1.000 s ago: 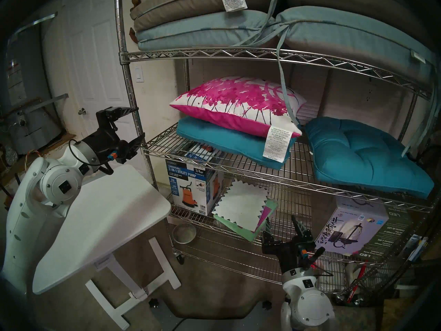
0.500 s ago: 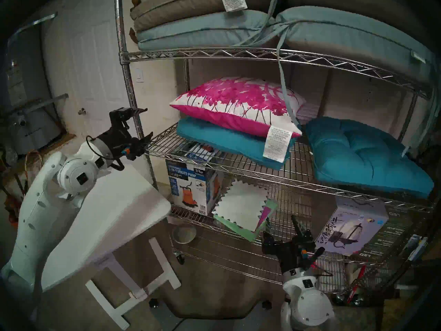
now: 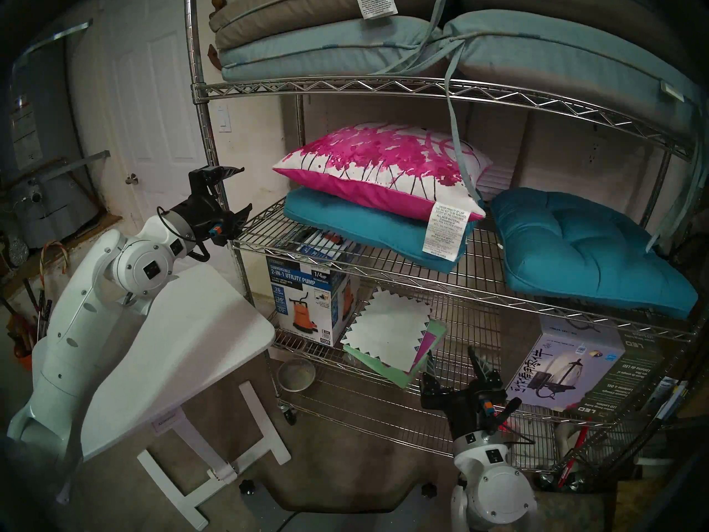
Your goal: Take cushion off the shelf
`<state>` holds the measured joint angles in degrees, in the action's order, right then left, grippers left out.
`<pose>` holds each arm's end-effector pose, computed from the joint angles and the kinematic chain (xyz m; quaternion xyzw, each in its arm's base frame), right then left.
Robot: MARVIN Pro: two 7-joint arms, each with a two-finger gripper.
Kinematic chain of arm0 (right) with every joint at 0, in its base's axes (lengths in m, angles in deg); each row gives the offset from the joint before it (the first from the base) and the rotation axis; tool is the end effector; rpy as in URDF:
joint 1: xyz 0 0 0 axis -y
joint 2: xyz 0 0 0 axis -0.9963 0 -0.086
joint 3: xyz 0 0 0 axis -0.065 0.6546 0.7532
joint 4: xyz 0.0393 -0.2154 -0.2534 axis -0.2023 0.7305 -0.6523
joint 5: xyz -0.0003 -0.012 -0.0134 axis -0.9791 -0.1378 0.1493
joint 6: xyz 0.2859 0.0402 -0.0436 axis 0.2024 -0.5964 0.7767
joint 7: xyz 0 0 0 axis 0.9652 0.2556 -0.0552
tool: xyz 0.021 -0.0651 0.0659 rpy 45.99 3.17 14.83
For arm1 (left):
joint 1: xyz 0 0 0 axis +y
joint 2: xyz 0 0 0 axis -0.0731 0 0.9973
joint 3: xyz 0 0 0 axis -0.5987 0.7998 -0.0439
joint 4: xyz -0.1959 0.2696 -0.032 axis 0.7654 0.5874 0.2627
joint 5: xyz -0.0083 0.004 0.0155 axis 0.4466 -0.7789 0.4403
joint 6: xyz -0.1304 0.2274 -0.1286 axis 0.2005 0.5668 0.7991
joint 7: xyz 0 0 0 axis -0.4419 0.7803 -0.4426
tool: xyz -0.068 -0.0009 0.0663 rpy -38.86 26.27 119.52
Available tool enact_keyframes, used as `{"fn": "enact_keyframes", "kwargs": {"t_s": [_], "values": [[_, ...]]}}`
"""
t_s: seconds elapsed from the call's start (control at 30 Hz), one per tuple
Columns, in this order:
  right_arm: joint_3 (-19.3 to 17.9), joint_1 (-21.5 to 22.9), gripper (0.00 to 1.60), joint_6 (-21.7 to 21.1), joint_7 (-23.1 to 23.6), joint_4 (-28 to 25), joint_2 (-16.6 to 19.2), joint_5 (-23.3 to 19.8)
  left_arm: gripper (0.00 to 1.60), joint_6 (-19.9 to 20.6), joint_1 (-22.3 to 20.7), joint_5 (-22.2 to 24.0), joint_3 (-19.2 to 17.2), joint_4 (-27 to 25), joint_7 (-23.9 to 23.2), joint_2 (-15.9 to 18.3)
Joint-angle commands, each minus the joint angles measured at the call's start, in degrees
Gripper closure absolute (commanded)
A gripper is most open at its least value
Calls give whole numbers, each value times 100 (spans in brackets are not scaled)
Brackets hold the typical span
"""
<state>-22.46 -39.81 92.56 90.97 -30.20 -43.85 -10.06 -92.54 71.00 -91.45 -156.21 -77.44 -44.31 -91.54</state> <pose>0.2004 -0.0258 -0.3490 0.6992 0.0171 0.7145 0.0138 0.4722 0.0815 -0.1252 -0.3837 0.5551 -0.6163 0.4060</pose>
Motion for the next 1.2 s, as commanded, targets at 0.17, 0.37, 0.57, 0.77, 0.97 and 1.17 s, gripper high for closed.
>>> {"fn": "enact_keyframes", "kwargs": {"t_s": [0.17,0.37,0.57,0.77,0.97,1.17], "values": [[2,49,0,32,0,-92,4,-4,0,-103,-878,-259,209,405,79,-537],[2,53,0,33,0,-88,5,-4,0,-166,-1278,-406,375,720,57,-752],[2,57,0,33,0,-82,6,-4,0,-226,-1480,-560,446,970,85,-969],[2,62,0,34,0,-76,7,-4,0,-304,-1854,-761,538,1366,82,-1224],[2,64,0,34,0,-74,8,-4,0,-354,-2089,-909,583,1644,94,-1441],[2,67,0,35,0,-72,8,-4,0,-398,-2382,-1065,690,2008,98,-1686]]}}
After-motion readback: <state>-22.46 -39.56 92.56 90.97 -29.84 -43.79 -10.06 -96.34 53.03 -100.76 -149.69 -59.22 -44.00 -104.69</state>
